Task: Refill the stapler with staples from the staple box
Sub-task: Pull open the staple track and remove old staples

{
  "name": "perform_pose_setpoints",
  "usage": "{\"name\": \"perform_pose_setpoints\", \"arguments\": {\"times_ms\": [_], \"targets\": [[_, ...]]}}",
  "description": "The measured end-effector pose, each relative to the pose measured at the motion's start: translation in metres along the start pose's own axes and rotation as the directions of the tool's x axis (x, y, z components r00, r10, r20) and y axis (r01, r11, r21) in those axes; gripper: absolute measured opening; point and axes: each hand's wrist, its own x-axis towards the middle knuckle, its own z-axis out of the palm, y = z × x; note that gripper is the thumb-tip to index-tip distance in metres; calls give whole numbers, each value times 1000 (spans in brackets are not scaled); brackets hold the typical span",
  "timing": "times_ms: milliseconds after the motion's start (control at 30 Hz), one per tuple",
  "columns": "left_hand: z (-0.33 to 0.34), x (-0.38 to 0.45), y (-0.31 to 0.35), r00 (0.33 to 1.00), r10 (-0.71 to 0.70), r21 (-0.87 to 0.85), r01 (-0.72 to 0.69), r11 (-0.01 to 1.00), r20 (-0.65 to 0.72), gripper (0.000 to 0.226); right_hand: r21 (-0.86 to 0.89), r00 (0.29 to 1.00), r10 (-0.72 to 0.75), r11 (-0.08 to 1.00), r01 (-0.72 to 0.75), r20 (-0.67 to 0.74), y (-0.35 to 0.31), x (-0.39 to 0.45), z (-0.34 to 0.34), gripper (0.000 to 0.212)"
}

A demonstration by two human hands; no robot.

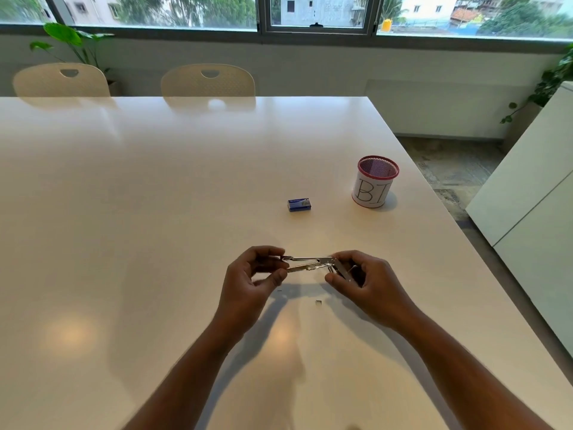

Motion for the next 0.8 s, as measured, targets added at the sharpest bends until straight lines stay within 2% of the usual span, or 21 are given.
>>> {"name": "perform_pose_setpoints", "arguments": {"times_ms": [67, 133, 200, 300, 367, 433, 500, 567, 633, 700, 800], "targets": [[0, 0, -1, 993, -115, -146, 119, 982, 33, 33, 5, 999, -28, 1000, 28, 27, 2, -2, 4, 22], [-2, 1, -1, 989, -138, -199, 146, 969, 52, 34, -39, 996, -71, 997, 73, 47, 3, -3, 8, 18], [-4, 3, 2, 996, -69, -123, 75, 990, 51, 37, -77, 994, -104, 991, 108, 44, 1, -3, 9, 18], [-9, 8, 6, 986, 129, 83, -138, 987, 106, 38, -158, 976, -213, 963, 218, 50, -1, -1, 5, 18], [-12, 15, 3, 948, 255, 296, -303, 906, 190, 34, -346, 954, -277, 889, 300, 115, -1, 2, 2, 17], [-10, 19, 0, 913, 293, 481, -400, 780, 284, 30, -528, 945, -246, 784, 326, 217, 0, 5, 0, 17], [-6, 21, -2, 913, 295, 545, -406, 734, 282, 27, -601, 943, -222, 728, 331, 249, -2, 8, 1, 25], [-4, 23, -5, 919, 304, 561, -394, 728, 251, 25, -610, 934, -252, 707, 357, 254, -2, 9, 3, 45], [-5, 24, -8, 921, 261, 589, -387, 710, 290, 25, -629, 895, -282, 639, 443, 345, -2, 10, 5, 61], [-6, 25, -9, 920, 235, 590, -384, 711, 315, 25, -632, 854, -308, 577, 518, 418, -4, 10, 4, 68], [-8, 27, -8, 918, 290, 593, -395, 701, 268, 24, -649, 842, -363, 536, 539, 399, -7, 16, 1, 70]]}}
